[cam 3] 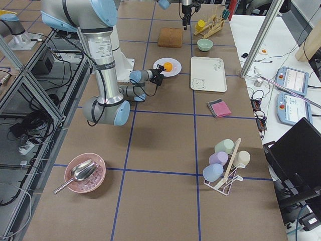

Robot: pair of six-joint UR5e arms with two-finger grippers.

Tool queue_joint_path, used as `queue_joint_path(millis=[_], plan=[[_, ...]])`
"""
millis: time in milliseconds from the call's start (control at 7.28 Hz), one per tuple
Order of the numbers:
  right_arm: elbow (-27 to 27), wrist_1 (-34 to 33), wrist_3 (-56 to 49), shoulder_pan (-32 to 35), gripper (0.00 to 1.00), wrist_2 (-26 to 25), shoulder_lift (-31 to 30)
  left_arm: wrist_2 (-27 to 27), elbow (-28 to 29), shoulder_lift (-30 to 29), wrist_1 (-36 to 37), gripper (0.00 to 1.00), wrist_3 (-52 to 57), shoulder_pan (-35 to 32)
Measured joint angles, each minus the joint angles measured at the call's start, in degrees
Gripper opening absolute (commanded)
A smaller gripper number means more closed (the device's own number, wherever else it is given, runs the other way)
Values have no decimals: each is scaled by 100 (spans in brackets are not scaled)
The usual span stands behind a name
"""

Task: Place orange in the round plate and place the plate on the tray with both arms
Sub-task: 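Slide the plate with the orange onto the cream bear tray with the right gripper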

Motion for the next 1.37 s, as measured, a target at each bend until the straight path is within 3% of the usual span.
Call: queue_joint_path(millis=[137,275,824,1374], plan=[[-31,2,1,-3,10,-9,26,1,-3,1,2,99,0,0],[-43,5,-1,-6,0,-11,33,-1,-8,1,3,99,-3,0],[50,123,-7,-15,0,-95,41,-7,-34,0,9,99,-9,-1],[382,115,109,224,0,-882,292,-92,-157,-5,35,99,-18,-72]])
